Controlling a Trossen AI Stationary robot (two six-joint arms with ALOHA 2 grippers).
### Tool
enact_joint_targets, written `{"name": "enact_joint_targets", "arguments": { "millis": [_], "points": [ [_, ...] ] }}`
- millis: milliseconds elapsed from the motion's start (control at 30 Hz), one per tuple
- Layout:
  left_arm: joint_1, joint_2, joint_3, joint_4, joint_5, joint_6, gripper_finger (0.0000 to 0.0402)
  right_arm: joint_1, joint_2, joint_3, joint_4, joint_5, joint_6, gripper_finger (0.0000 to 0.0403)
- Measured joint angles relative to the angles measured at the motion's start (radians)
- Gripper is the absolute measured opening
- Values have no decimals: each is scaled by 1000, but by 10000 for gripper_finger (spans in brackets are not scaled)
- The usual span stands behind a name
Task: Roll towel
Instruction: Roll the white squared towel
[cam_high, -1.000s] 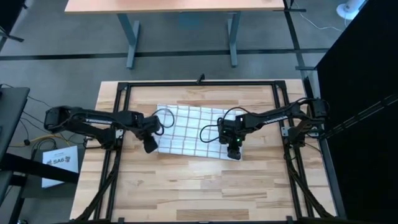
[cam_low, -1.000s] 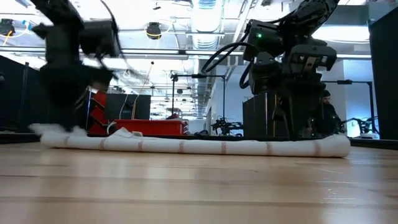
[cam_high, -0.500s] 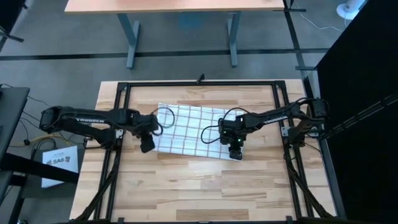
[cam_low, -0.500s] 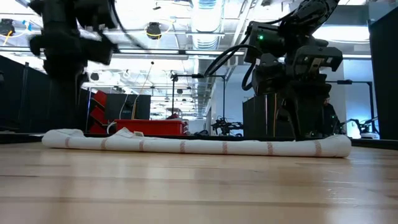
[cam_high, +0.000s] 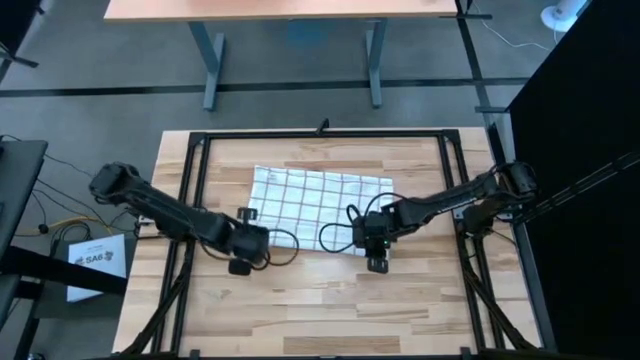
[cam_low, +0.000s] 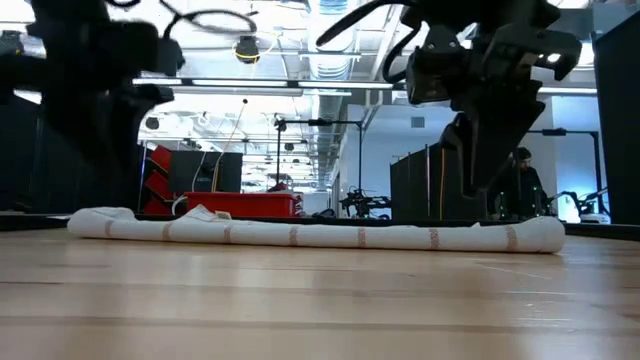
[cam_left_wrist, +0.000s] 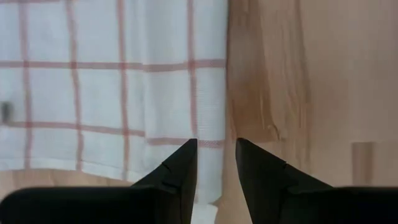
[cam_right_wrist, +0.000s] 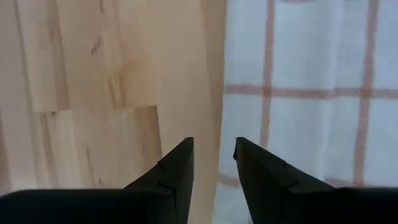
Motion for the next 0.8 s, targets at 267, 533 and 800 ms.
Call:
{"name": "enact_joint_targets", "arguments": {
  "millis": [267, 533, 800],
  "points": [
    [-8, 171, -3, 54, -1, -69, 95, -6, 7, -9, 1, 6, 75, 108],
    [12, 155, -3, 124, 1, -60, 107, -11, 22, -9, 2, 2, 76, 108],
    [46, 142, -3, 113, 15, -59, 157, -27, 22, -9, -14, -16, 58, 171]
  ]
}}
